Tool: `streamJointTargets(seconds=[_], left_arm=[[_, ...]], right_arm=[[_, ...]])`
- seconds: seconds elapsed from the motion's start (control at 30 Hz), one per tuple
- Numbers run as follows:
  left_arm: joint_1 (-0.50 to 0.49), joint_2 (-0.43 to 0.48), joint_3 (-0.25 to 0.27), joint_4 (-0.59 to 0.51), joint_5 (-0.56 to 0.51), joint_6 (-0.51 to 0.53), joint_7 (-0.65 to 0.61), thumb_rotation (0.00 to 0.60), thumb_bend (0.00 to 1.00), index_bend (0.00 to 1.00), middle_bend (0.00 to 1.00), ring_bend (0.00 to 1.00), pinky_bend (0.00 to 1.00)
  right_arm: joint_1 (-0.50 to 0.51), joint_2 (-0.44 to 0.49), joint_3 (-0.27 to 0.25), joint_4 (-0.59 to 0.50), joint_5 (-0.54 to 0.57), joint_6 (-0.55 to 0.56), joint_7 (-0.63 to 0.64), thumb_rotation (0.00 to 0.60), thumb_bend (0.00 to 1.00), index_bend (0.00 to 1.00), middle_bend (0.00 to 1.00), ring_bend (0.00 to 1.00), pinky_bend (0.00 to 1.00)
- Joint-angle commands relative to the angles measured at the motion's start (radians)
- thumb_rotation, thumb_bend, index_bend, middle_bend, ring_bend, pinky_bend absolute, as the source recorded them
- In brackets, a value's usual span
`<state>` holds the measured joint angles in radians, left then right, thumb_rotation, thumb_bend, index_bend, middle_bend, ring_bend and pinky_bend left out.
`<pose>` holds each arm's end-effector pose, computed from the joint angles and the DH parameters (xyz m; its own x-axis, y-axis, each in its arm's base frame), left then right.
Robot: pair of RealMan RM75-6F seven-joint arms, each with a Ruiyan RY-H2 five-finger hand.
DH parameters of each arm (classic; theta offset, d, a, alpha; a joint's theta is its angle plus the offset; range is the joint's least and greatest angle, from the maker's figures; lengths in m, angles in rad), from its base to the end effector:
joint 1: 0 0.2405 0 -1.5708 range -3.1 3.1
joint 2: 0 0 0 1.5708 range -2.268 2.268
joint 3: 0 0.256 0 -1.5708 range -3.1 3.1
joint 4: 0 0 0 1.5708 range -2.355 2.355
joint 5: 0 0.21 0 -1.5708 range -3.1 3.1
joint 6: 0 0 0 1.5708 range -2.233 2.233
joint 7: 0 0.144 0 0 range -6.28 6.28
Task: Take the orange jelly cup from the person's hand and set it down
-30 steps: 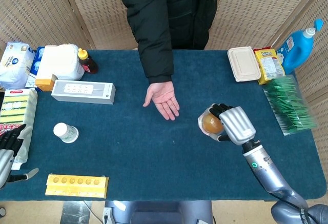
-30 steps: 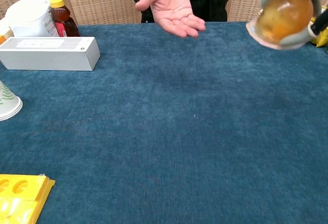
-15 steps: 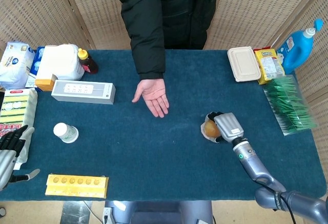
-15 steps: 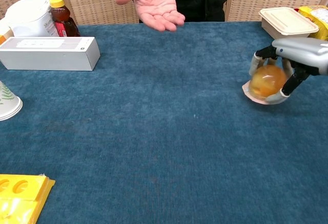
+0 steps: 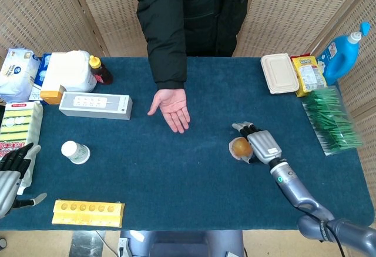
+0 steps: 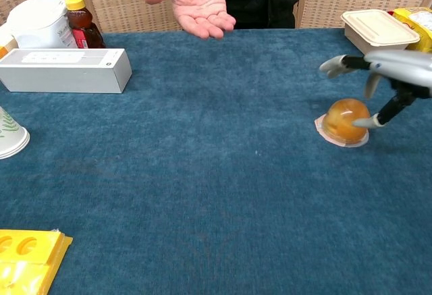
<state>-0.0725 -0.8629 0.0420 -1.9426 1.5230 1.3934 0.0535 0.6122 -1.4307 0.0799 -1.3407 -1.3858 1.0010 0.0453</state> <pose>-0.2719 0.1522 0.1826 0.3760 0.1908 0.9067 0.9248 -0.0156 -0.3802 -0.2276 -0.3318 0.0264 0.4035 -0.2686 0.8747 -0.8865 -0.3513 0.3011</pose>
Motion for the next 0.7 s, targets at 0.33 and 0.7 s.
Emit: streamJointTargets(seconds=[0.33, 0.7], left_arm=[[0.014, 0.003, 0.024, 0.014, 0.07, 0.026, -0.015, 0.6, 0.08, 0.0, 0.0, 0.0, 0.04], [0.026, -0.016, 0.033, 0.01, 0.081, 0.037, 0.032, 0.6, 0.09, 0.0, 0.0, 0.0, 0.04]], right_arm=[[-0.358, 0.269, -0.174, -0.191, -0.28, 0.553, 0.017, 0.6, 0.13, 0.1, 0.13, 0.08, 0.2], [-0.48, 0.245, -0.199, -0.118, -0.325, 0.675, 0.034, 0.6, 0.07, 0.03, 0.04, 0.0, 0.05]])
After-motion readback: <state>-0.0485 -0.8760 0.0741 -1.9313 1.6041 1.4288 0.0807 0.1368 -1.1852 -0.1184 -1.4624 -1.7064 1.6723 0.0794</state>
